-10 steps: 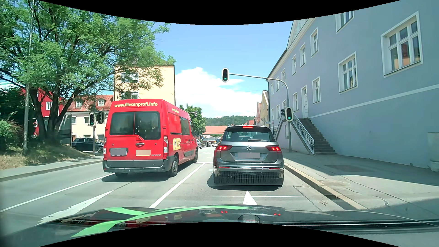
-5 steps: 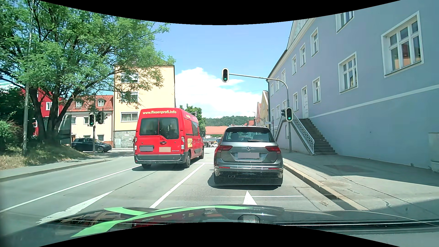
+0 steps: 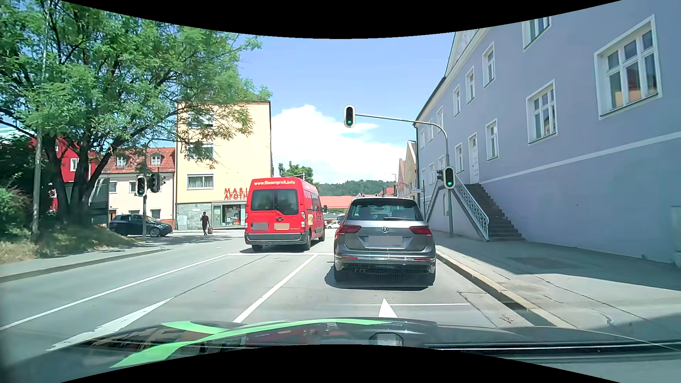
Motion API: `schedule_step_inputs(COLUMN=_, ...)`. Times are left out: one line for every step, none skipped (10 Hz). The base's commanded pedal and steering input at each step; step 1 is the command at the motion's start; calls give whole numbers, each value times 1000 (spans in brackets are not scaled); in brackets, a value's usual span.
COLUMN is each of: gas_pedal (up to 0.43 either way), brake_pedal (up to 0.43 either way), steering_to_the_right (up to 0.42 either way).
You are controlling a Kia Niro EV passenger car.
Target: Follow the waypoints while adhering to traffic rules and regulations
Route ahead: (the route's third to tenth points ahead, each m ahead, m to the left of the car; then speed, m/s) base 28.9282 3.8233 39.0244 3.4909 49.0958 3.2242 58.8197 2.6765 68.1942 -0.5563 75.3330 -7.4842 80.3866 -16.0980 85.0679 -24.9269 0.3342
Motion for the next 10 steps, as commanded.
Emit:
schedule_step_inputs(gas_pedal=130, brake_pedal=0, steering_to_the_right=-7)
schedule_step_inputs(gas_pedal=150, brake_pedal=0, steering_to_the_right=-7)
schedule_step_inputs(gas_pedal=169, brake_pedal=0, steering_to_the_right=-7)
schedule_step_inputs(gas_pedal=189, brake_pedal=0, steering_to_the_right=-7)
schedule_step_inputs(gas_pedal=209, brake_pedal=0, steering_to_the_right=-7)
schedule_step_inputs(gas_pedal=220, brake_pedal=0, steering_to_the_right=-7)
schedule_step_inputs(gas_pedal=228, brake_pedal=0, steering_to_the_right=-7)
schedule_step_inputs(gas_pedal=240, brake_pedal=0, steering_to_the_right=-6)
schedule_step_inputs(gas_pedal=240, brake_pedal=0, steering_to_the_right=-6)
schedule_step_inputs(gas_pedal=240, brake_pedal=0, steering_to_the_right=-6)
